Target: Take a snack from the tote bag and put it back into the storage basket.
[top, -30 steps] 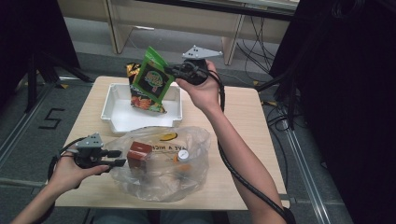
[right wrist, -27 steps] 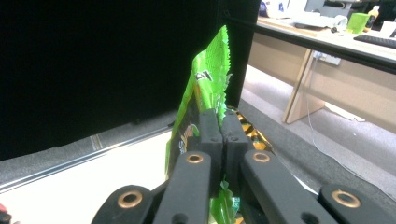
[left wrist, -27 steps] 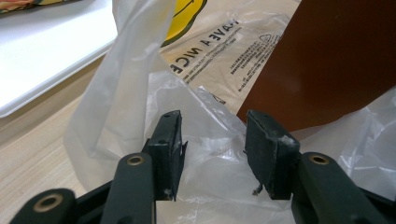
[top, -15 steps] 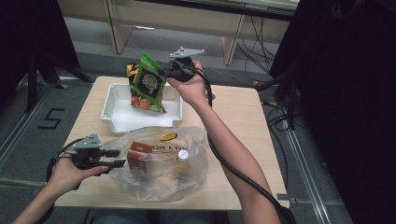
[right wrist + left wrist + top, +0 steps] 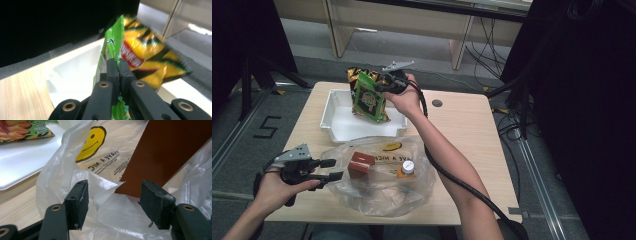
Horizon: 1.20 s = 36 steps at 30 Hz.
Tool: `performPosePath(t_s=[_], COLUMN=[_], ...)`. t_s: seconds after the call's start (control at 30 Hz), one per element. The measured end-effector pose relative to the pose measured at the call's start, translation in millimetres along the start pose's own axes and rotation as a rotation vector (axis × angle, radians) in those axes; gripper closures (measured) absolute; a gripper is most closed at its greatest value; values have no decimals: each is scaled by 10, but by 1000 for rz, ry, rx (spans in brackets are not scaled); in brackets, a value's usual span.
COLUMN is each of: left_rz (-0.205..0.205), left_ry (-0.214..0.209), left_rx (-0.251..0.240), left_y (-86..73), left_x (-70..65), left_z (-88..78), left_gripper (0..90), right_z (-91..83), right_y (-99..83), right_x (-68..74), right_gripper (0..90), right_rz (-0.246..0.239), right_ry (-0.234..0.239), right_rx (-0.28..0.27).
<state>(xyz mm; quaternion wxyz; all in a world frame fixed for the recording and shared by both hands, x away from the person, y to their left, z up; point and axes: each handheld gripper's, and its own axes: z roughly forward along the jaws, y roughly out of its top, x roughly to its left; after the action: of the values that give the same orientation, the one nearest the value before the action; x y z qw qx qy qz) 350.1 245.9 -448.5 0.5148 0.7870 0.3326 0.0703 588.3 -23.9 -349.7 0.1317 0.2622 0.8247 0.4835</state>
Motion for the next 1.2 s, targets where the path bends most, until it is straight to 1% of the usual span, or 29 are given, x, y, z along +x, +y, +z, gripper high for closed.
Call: performPosePath(t_s=[0.03,0.07,0.13,0.17,0.23,0.3,0.33,0.4,0.43,0.47,0.5,0.53,0.6,0.63,0.67,0.73,0.77,0.8,0.83,0.87,0.9,0.93,0.97,1.0,1.03,1.07,1.1,1.13,1.2], left_rz=[-1,4,5,-1,6,6,7,5,6,7,6,7,6,12,11,10,11,9,9,8,6,5,5,6,6,6,6,8,18], left_ry=[3,1,-1,-9,-3,-3,-3,-4,-3,-4,-7,-4,-7,-7,-7,-3,-3,-3,-2,-3,-3,-3,-3,-3,-5,-7,-6,2,-3], left_rx=[0,6,6,2,10,10,11,11,12,13,12,13,13,19,19,21,23,23,25,26,26,25,25,26,25,27,27,28,24], left_y=[0,0,-1,-3,-4,-6,-8,-10,-11,-11,-11,-11,-13,-14,-16,-18,-20,-22,-23,-25,-26,-26,-26,-26,-26,-25,-26,-24,-19], left_x=[-7,-8,-10,-13,-15,-14,-13,-14,-15,-17,-17,-18,-19,-14,-15,-18,-18,-20,-20,-20,-21,-21,-21,-21,-20,-20,-23,-27,-23], left_z=[7,14,20,28,29,31,32,34,36,37,40,41,44,42,45,48,49,52,53,55,57,58,58,58,60,60,61,56,52], left_gripper=[396,397,397,398,399,399,399,399,400,400,400,400,401,401,401,401,401,401,402,402,402,402,402,402,402,402,402,403,403], right_z=[0,72,95,127,186,202,218,258,261,292,294,314,333,338,357,375,383,393,389,401,391,390,392,392,389,389,391,383,353], right_y=[0,-78,-100,-134,-192,-204,-220,-247,-256,-275,-282,-303,-317,-325,-339,-354,-355,-357,-359,-368,-368,-378,-383,-383,-385,-385,-391,-389,-378], right_x=[0,-1,-4,-3,2,-2,0,-1,10,13,9,15,16,18,12,21,11,-4,-10,-10,-15,-25,-21,-21,-13,-13,-11,-7,-1], right_gripper=[900,900,900,900,900,900,900,900,899,899,898,897,896,896,895,894,890,885,874,855,842,805,779,779,723,723,709,681,638], right_rz=[0,6,5,0,-1,-7,-6,-24,-14,-23,-37,-34,-38,-30,-44,-23,-37,-63,-65,-63,-66,-86,-87,-87,-100,-100,-107,-111,-113], right_ry=[0,3,7,5,9,5,11,7,8,5,7,8,1,9,-3,-5,-9,-16,-16,-18,-14,-29,-38,-38,-51,-51,-65,-71,-81], right_rx=[0,20,24,37,64,61,71,70,83,76,91,103,94,113,103,100,100,100,114,111,132,136,133,133,139,139,131,132,127])
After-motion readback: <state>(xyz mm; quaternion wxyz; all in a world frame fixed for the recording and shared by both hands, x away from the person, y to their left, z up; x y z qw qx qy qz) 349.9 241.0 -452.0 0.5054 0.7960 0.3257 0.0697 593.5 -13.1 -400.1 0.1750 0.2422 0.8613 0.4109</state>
